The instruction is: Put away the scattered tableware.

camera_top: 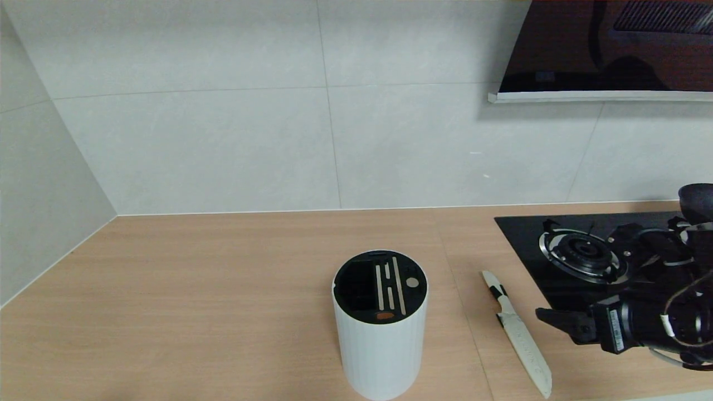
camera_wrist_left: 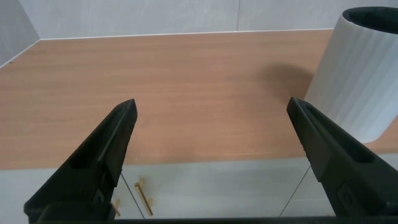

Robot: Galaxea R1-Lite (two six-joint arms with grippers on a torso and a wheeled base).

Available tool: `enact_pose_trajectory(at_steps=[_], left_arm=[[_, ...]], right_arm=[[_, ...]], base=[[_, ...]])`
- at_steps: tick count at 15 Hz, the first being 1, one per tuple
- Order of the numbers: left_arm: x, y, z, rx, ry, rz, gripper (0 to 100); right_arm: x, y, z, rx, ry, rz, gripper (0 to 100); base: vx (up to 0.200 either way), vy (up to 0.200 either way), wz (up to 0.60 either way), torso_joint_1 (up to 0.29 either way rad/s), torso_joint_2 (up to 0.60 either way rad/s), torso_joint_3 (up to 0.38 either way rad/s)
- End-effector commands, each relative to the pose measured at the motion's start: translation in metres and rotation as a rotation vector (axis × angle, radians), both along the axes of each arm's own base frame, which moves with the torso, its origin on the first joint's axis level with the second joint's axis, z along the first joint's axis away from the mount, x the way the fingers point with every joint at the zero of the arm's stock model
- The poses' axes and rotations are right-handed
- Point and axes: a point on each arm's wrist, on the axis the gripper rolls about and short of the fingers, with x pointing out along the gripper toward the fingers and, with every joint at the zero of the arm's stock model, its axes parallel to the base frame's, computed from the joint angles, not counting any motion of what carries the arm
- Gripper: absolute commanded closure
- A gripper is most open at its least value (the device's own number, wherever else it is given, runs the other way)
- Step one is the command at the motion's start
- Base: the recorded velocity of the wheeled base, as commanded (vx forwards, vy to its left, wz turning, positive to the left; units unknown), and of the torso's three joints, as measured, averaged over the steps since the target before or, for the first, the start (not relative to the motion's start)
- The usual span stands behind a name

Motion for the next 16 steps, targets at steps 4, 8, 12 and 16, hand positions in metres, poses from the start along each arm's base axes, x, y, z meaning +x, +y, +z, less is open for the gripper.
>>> enact_pose_trajectory(at_steps=[4,8,12,16], left_arm=[[0.000,0.000,0.000,0.000,0.000,0.000,0],[0.000,0.000,0.000,0.000,0.000,0.000,0],[0.000,0.000,0.000,0.000,0.000,0.000,0],[0.000,0.000,0.000,0.000,0.000,0.000,0]], right_arm=[[0.040,0.017,-0.079,-0.110,0.136,-0.050,0],[0.051,0.025,-0.105,-0.150,0.142,-0.081,0],[0.067,0.029,-0.133,-0.180,0.114,-0.160,0],[0.080,0.035,-0.154,-0.162,0.045,-0.232,0]], base=[[0.000,0.000,0.00,0.000,0.00,0.000],[0.000,0.000,0.00,0.000,0.00,0.000],[0.000,0.000,0.00,0.000,0.00,0.000],[0.000,0.000,0.00,0.000,0.00,0.000]])
